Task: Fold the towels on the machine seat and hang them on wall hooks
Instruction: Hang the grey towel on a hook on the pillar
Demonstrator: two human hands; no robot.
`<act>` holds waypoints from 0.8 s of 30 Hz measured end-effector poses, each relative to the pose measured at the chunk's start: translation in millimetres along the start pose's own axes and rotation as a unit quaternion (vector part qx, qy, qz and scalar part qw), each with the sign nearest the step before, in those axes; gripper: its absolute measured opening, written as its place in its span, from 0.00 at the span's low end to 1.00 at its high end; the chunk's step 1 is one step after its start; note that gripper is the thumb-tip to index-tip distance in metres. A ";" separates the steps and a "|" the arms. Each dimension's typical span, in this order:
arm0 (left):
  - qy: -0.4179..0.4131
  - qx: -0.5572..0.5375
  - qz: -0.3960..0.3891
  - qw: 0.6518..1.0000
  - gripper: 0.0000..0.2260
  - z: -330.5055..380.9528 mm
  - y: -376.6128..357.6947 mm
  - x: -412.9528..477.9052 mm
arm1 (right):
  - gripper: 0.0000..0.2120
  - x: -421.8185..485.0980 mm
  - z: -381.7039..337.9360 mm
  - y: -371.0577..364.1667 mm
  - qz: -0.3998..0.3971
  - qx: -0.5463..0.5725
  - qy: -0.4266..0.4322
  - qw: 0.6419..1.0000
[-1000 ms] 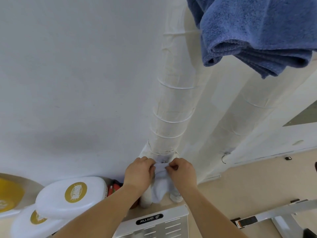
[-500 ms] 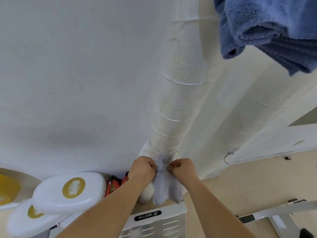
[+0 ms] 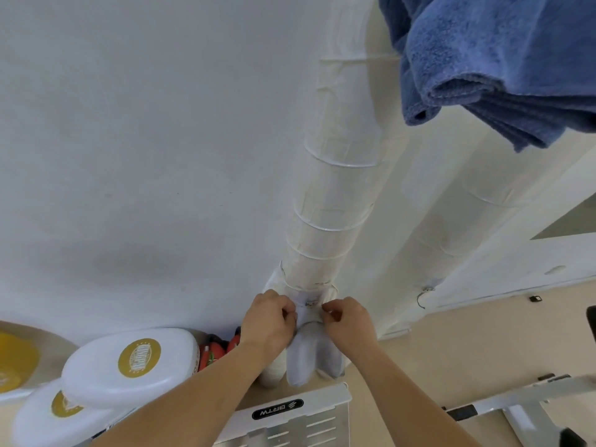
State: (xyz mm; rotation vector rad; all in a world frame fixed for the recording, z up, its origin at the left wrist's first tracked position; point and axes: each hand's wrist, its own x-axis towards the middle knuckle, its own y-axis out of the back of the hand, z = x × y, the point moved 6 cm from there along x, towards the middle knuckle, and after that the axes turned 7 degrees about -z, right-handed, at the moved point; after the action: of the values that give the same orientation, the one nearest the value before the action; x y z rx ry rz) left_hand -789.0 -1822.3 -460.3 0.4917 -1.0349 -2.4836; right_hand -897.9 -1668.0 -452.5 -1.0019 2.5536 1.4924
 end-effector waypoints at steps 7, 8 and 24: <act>-0.063 0.056 -0.023 0.996 0.11 9.0 4.8 -8.2 | 0.04 -3.6 -12.6 9.0 0.023 0.017 0.011 1.000; -0.070 0.058 -0.022 0.996 0.11 10.4 6.1 -9.9 | 0.04 -4.5 -13.5 8.8 0.025 0.017 0.008 1.000; -0.111 -0.077 -0.090 0.987 0.09 19.1 1.7 -75.0 | 0.02 -86.7 14.3 17.7 0.056 0.179 -0.037 0.982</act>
State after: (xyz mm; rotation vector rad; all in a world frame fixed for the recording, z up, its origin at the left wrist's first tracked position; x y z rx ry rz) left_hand -733.2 -1775.4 -434.1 0.2740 -0.9019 -2.8035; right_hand -842.7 -1606.1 -418.6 -0.7512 2.7243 1.0088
